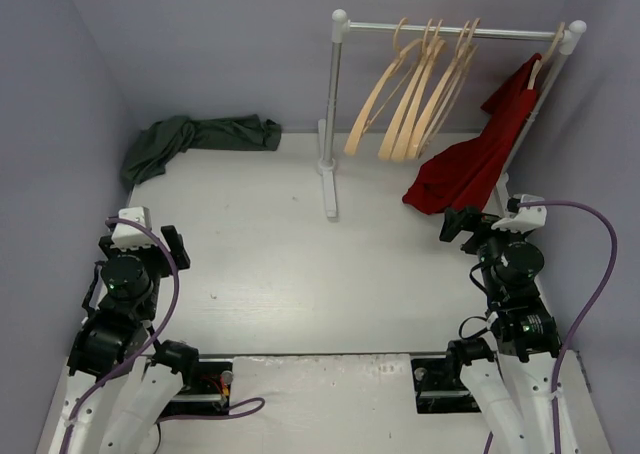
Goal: Place the t-shirt on the hanger
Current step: Move the T-shirt to the center of the board.
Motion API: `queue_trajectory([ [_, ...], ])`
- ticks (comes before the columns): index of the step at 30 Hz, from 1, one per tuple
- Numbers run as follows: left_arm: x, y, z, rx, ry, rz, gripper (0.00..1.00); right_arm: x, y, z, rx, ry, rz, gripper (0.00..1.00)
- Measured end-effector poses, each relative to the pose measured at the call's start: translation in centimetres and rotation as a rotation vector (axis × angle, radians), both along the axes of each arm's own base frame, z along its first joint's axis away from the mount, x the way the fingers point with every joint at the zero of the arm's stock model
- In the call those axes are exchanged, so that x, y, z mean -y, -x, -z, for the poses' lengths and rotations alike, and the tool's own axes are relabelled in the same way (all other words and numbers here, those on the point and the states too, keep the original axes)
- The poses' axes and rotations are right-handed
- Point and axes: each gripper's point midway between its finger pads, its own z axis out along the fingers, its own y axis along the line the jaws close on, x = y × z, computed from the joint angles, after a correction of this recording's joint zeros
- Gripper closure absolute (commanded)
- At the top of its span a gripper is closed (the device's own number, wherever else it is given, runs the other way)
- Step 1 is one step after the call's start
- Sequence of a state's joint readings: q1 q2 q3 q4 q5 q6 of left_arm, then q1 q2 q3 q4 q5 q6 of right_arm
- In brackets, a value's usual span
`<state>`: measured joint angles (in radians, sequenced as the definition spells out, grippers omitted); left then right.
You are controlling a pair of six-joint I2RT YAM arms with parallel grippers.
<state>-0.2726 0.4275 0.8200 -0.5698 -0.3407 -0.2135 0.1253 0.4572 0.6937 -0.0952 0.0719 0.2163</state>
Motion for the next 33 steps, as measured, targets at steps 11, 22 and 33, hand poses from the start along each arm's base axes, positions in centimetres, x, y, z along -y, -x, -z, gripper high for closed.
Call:
queue_trajectory([
  [11, 1.4, -2.9, 1.8, -0.075, 0.025, 0.015, 0.31, 0.1, -0.2, 0.0, -0.004, -0.079, 0.036, 0.0],
  [22, 2.6, -19.4, 0.8, -0.187, 0.249, -0.121, 0.31, -2.7, -1.3, 1.2, -0.08, -0.121, -0.1, 0.0],
  [33, -10.9, -32.7, 9.7, -0.191, 0.386, -0.565, 0.31, -5.1, -0.3, 1.0, -0.068, -0.127, -0.233, 0.0],
])
